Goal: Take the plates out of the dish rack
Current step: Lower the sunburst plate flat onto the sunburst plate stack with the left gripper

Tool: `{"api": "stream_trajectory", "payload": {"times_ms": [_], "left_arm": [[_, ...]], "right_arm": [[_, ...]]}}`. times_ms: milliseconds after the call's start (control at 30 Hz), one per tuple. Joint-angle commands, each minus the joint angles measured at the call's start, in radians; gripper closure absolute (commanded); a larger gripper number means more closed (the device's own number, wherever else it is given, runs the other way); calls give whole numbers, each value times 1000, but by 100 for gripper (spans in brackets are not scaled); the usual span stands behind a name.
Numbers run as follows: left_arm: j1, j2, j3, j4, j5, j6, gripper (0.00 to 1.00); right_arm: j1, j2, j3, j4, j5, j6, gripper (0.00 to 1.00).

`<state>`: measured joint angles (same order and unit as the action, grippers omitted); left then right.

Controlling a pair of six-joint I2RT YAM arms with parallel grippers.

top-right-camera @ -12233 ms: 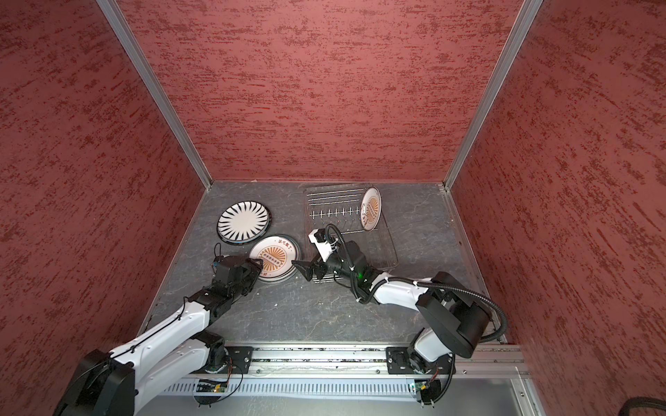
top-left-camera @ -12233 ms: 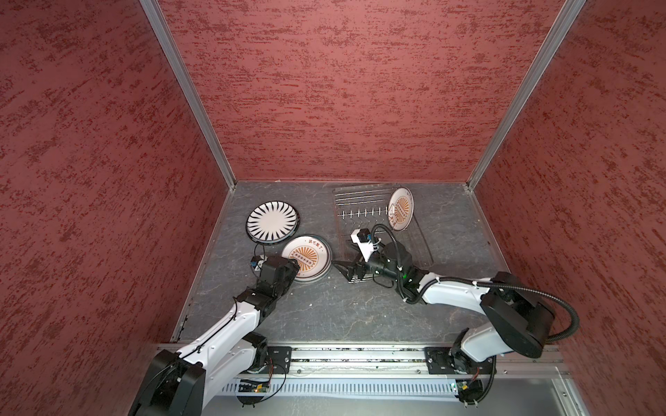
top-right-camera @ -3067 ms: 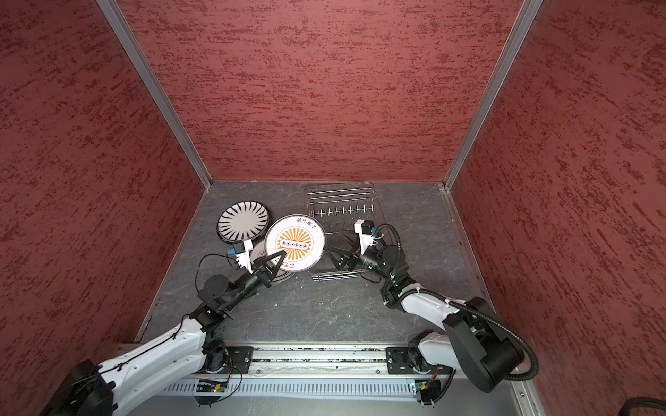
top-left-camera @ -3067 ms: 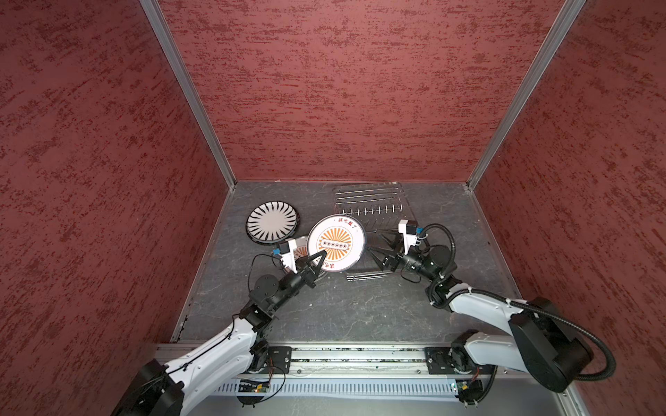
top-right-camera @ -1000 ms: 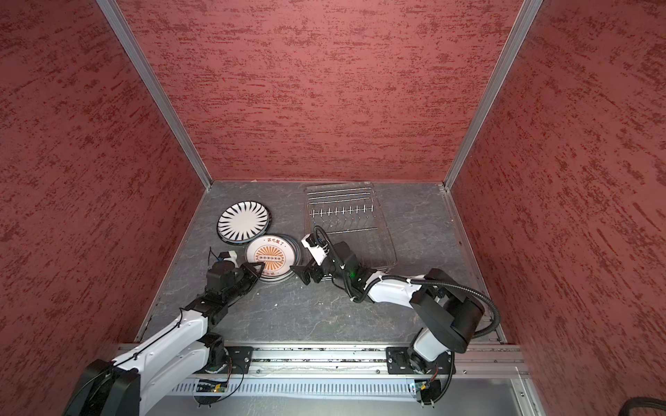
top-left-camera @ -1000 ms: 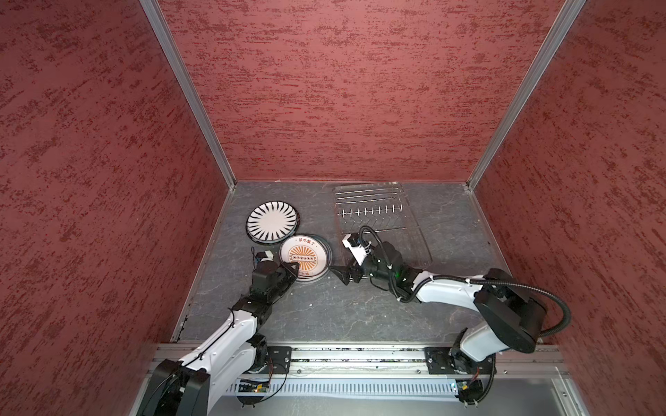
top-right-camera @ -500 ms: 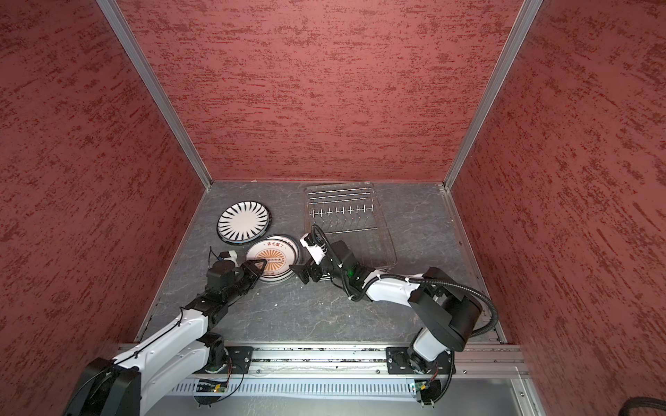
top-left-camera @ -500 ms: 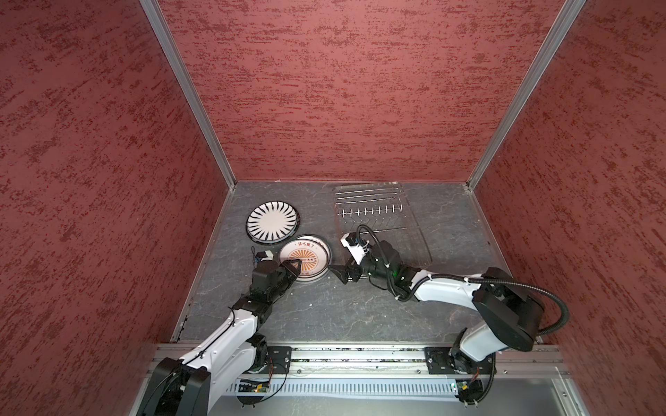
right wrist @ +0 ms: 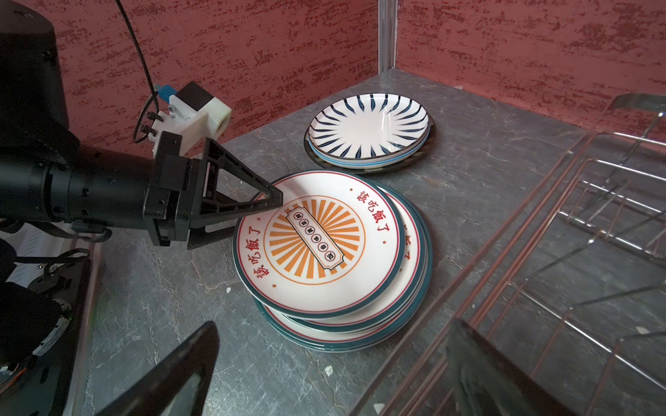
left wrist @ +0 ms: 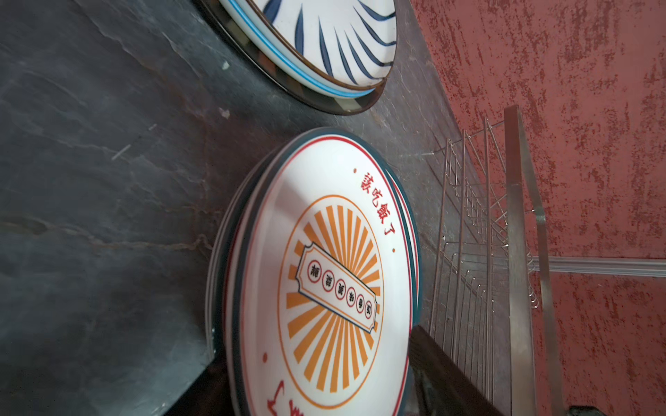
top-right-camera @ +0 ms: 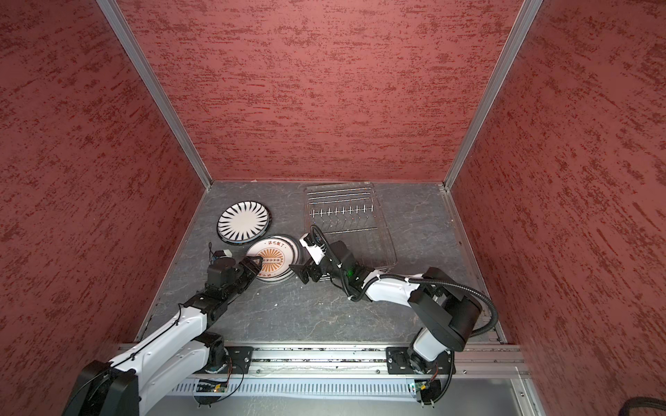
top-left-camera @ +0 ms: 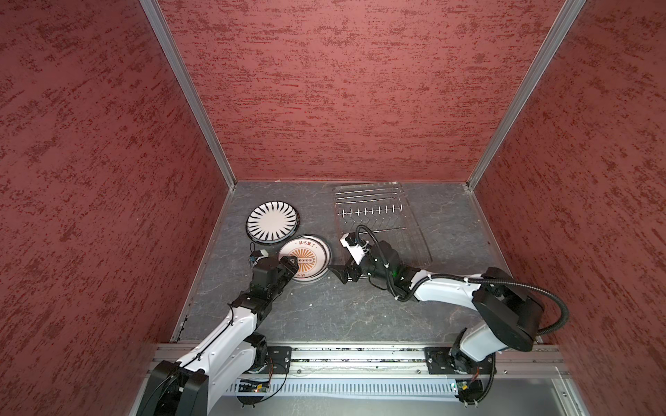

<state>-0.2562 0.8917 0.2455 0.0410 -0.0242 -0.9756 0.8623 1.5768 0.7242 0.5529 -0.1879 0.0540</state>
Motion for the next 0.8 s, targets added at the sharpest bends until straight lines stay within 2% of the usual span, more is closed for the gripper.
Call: {"api": "stream_trajectory", "payload": {"times_ms": [0,300,767], "left_arm": [[6,16,35,-15,-43,28,30],[5,31,43,-40,-117,25,29],[-31,82,72,-43,-180,32,46]], "right_arm": [[7,-6,16,4,24,-28,1],[7,3,28,-3,39,-32,1],[7,2,2,39,88,-42,1]]}}
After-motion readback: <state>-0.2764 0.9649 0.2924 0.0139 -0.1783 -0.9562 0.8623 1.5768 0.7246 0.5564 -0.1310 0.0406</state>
